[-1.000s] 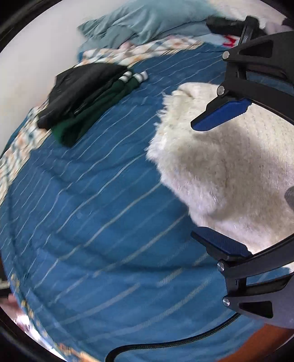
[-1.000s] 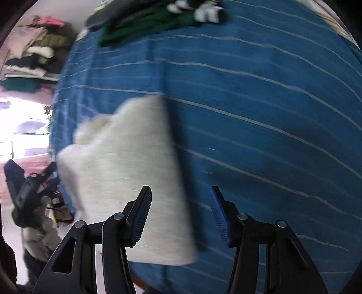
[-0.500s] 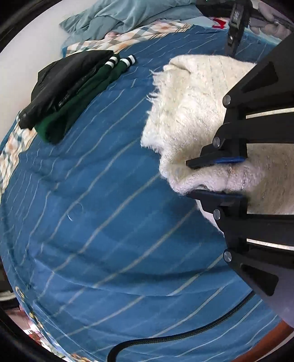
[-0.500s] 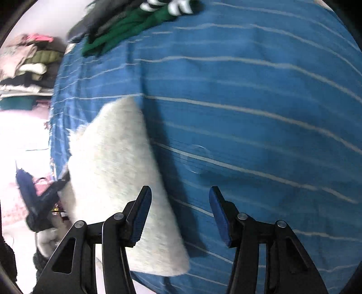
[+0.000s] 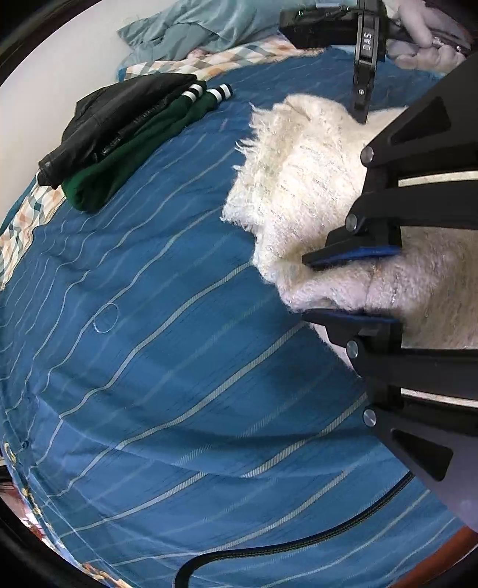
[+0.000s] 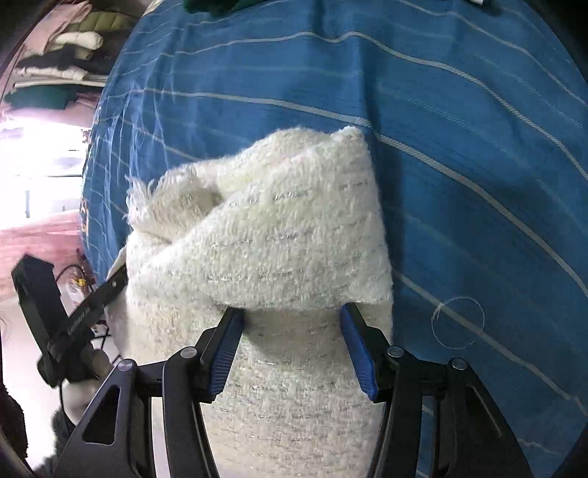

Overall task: Fold large clothes
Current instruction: 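Lift the cream bundle with both grippers and carry it toward the dark clothes stack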

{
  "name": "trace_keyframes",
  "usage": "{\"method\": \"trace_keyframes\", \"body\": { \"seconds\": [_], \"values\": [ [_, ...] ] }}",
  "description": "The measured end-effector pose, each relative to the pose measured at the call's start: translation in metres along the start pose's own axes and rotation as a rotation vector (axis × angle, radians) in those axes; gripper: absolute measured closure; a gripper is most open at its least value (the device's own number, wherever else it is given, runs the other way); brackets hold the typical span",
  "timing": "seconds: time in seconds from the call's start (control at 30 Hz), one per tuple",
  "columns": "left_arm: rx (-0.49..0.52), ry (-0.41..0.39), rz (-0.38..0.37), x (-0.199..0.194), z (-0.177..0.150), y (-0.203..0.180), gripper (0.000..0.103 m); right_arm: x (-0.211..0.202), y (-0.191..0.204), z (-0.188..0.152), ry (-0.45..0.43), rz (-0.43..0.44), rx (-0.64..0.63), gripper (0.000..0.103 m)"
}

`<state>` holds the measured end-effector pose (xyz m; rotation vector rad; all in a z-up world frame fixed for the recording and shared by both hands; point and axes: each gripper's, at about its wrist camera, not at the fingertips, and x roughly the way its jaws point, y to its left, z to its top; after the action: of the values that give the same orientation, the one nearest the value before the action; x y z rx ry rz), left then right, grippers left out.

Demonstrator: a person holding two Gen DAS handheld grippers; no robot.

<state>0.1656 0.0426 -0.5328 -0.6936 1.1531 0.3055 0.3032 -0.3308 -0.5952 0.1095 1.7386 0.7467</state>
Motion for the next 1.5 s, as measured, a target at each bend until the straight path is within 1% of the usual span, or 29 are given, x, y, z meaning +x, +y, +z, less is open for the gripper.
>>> {"method": "trace_keyframes", "body": {
  "seconds": [0.03, 0.1, 0.17, 0.2, 0.23, 0.27, 0.3, 0.33, 0.4, 0.43, 0.47, 0.5, 0.6, 0.67, 0.73, 0.83, 0.87, 0.9, 0.93, 1.0, 1.07, 1.1, 1.17, 1.23, 1.3, 1.37, 1.4, 1.47, 1.5],
  "values": [
    [-0.034, -0.008, -0.020, -0.009, 0.001, 0.001, 0.075, -0.003, -0.001, 0.000, 0.007, 0.014, -0.001, 0.046],
    [-0.079, -0.036, -0.059, -0.031, -0.003, 0.000, 0.075, -0.017, -0.008, -0.006, -0.003, 0.080, -0.004, 0.044],
    [-0.111, -0.073, -0.062, -0.055, -0.016, -0.002, 0.074, -0.030, -0.021, -0.016, -0.018, 0.152, 0.023, 0.041],
    [-0.124, -0.095, -0.051, -0.067, -0.025, -0.003, 0.070, -0.033, -0.028, -0.021, -0.026, 0.175, 0.042, 0.035],
    [-0.136, -0.107, -0.039, -0.076, -0.035, -0.003, 0.053, -0.038, -0.038, -0.029, -0.040, 0.202, 0.063, 0.030],
    [-0.153, -0.111, -0.023, -0.084, -0.048, -0.002, 0.042, -0.041, -0.046, -0.036, -0.057, 0.223, 0.071, 0.026],
    [-0.175, -0.109, -0.010, -0.089, -0.061, 0.000, 0.026, -0.043, -0.053, -0.043, -0.070, 0.237, 0.072, 0.019],
    [-0.203, -0.101, -0.003, -0.093, -0.075, 0.003, 0.025, -0.043, -0.057, -0.047, -0.069, 0.237, 0.074, 0.016],
    [-0.260, -0.069, 0.014, -0.094, -0.097, 0.010, 0.025, -0.037, -0.066, -0.058, -0.051, 0.244, 0.071, 0.015],
    [-0.317, -0.045, 0.011, -0.094, -0.115, 0.017, 0.025, -0.033, -0.070, -0.062, -0.041, 0.262, 0.068, 0.014],
    [-0.348, -0.042, 0.000, -0.095, -0.124, 0.020, 0.025, -0.027, -0.073, -0.065, -0.029, 0.289, 0.065, 0.012],
    [-0.392, -0.034, -0.012, -0.094, -0.142, 0.025, 0.025, -0.022, -0.074, -0.067, -0.018, 0.309, 0.065, 0.010],
    [-0.489, -0.022, -0.061, -0.082, -0.168, 0.033, 0.025, 0.005, -0.077, -0.066, 0.029, 0.386, 0.056, 0.010],
    [-0.560, -0.019, -0.100, -0.066, -0.173, 0.041, 0.025, 0.022, -0.077, -0.060, 0.063, 0.441, 0.048, 0.008],
    [-0.623, -0.023, -0.138, -0.051, -0.173, 0.051, 0.025, 0.038, -0.074, -0.051, 0.089, 0.500, 0.039, 0.003],
    [-0.699, -0.073, -0.177, -0.036, -0.164, 0.064, 0.026, 0.052, -0.063, -0.035, 0.131, 0.556, 0.015, 0.003],
    [-0.703, -0.092, -0.178, -0.036, -0.160, 0.065, 0.028, 0.054, -0.057, -0.030, 0.133, 0.569, 0.005, 0.003],
    [-0.699, -0.106, -0.164, -0.038, -0.156, 0.065, 0.045, 0.055, -0.051, -0.028, 0.137, 0.562, -0.008, 0.003],
    [-0.690, -0.115, -0.156, -0.039, -0.152, 0.064, 0.067, 0.057, -0.044, -0.025, 0.139, 0.542, -0.034, 0.003],
    [-0.670, -0.118, -0.145, -0.044, -0.145, 0.061, 0.074, 0.058, -0.036, -0.025, 0.126, 0.521, -0.063, 0.003],
    [-0.651, -0.121, -0.135, -0.047, -0.142, 0.061, 0.075, 0.055, -0.029, -0.027, 0.104, 0.522, -0.084, 0.004],
    [-0.641, -0.115, -0.129, -0.049, -0.139, 0.062, 0.075, 0.051, -0.030, -0.029, 0.085, 0.545, -0.076, 0.005],
    [-0.637, -0.105, -0.124, -0.050, -0.140, 0.062, 0.075, 0.043, -0.033, -0.034, 0.051, 0.585, -0.057, 0.014],
    [-0.633, -0.087, -0.128, -0.055, -0.140, 0.062, 0.075, 0.035, -0.045, -0.041, 0.023, 0.622, -0.030, 0.032],
    [-0.622, -0.067, -0.124, -0.065, -0.146, 0.064, 0.075, 0.027, -0.057, -0.049, 0.002, 0.668, 0.009, 0.035],
    [-0.608, -0.055, -0.115, -0.076, -0.150, 0.061, 0.075, 0.020, -0.060, -0.056, -0.007, 0.649, 0.017, 0.035],
    [-0.603, -0.051, -0.123, -0.083, -0.156, 0.061, 0.074, 0.020, -0.061, -0.059, -0.005, 0.646, 0.026, 0.035],
    [-0.614, -0.012, -0.149, -0.083, -0.165, 0.059, 0.066, 0.017, -0.063, -0.057, 0.005, 0.629, 0.038, 0.034],
    [-0.625, 0.007, -0.182, -0.078, -0.169, 0.059, 0.057, 0.019, -0.058, -0.055, 0.008, 0.626, 0.044, 0.034]
  ]
}}
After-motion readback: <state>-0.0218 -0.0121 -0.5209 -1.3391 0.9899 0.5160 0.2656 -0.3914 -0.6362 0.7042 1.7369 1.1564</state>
